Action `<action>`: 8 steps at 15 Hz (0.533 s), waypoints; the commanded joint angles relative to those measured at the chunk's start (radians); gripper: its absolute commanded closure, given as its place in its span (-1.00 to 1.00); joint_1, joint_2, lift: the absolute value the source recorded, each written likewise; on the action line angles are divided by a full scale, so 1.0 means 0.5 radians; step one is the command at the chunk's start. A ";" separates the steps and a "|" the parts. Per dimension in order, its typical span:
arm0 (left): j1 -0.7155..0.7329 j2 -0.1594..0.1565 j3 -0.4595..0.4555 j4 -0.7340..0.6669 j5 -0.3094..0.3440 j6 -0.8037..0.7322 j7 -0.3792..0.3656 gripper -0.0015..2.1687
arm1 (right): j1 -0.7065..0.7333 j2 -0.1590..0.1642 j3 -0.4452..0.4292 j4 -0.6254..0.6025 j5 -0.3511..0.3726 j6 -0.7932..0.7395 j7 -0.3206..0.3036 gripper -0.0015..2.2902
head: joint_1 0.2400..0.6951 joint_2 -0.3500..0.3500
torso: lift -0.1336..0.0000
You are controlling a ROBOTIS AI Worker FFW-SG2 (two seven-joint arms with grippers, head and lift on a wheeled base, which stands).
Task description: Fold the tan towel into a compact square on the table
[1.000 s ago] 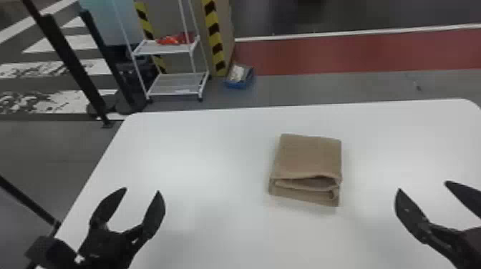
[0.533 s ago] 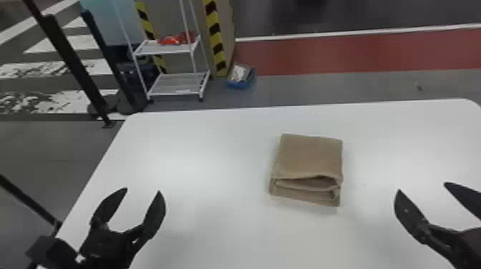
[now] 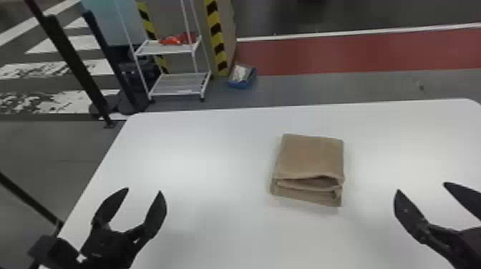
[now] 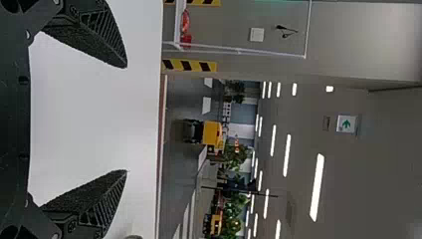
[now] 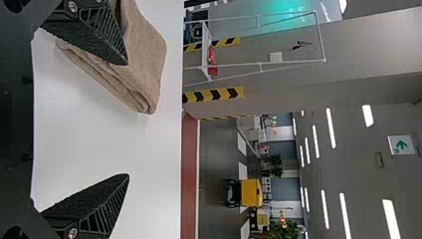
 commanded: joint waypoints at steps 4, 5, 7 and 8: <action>-0.004 0.001 -0.003 0.005 -0.001 0.012 0.000 -0.87 | -0.008 0.005 0.003 0.023 0.006 0.000 -0.003 -0.93 | 1.00 0.56 | -0.85; -0.004 0.001 -0.003 0.009 -0.001 0.012 0.000 -0.87 | -0.008 0.005 0.006 0.026 0.006 0.000 0.000 -0.93 | 1.00 0.56 | -0.85; -0.004 0.001 -0.003 0.009 -0.001 0.012 0.000 -0.87 | -0.011 0.005 0.009 0.026 0.006 0.000 -0.003 -0.93 | 1.00 0.56 | -0.85; -0.004 0.001 -0.003 0.009 -0.001 0.012 0.000 -0.87 | -0.014 0.005 0.009 0.026 0.012 0.000 -0.003 -0.93 | 1.00 0.56 | -0.85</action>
